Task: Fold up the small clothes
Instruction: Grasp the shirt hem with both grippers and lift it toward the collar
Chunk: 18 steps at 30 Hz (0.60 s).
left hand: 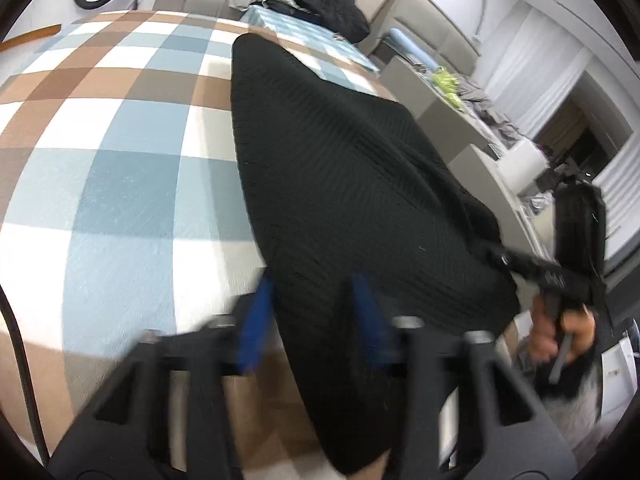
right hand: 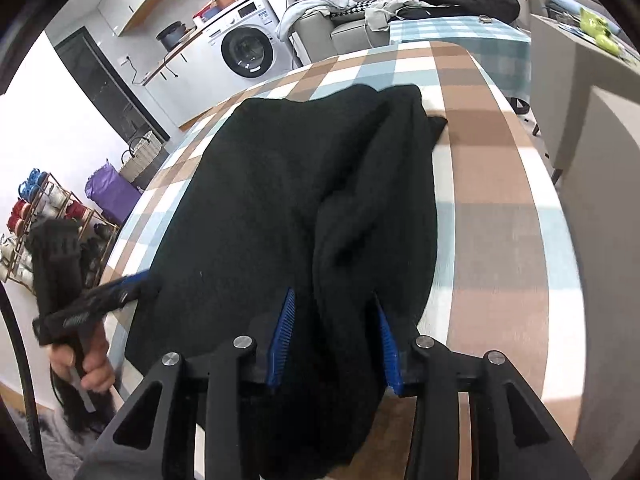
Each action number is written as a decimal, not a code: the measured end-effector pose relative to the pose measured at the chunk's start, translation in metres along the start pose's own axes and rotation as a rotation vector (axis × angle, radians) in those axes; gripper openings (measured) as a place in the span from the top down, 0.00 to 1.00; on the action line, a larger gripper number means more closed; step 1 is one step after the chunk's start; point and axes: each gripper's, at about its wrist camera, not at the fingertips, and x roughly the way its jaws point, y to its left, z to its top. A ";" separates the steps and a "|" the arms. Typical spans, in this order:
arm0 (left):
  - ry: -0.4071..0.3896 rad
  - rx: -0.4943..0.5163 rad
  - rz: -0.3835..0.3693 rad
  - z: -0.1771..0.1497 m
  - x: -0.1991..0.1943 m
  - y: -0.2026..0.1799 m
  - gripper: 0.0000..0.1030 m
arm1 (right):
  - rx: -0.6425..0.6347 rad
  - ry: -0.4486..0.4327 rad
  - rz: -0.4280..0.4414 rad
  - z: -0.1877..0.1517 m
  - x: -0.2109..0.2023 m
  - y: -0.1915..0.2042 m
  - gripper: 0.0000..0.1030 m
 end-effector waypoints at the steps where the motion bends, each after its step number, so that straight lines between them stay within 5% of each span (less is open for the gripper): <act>1: -0.007 0.003 -0.001 0.002 0.003 -0.002 0.89 | 0.018 -0.004 0.012 -0.004 0.002 -0.001 0.66; 8: -0.053 0.003 0.075 -0.005 -0.019 0.016 0.92 | 0.049 0.000 0.082 -0.022 0.011 0.022 0.67; 13: -0.060 -0.010 0.118 -0.027 -0.061 0.051 0.91 | -0.031 0.097 0.207 -0.040 0.025 0.070 0.67; 18: -0.088 0.003 0.138 -0.027 -0.082 0.057 0.78 | -0.043 0.060 0.190 -0.014 0.022 0.074 0.49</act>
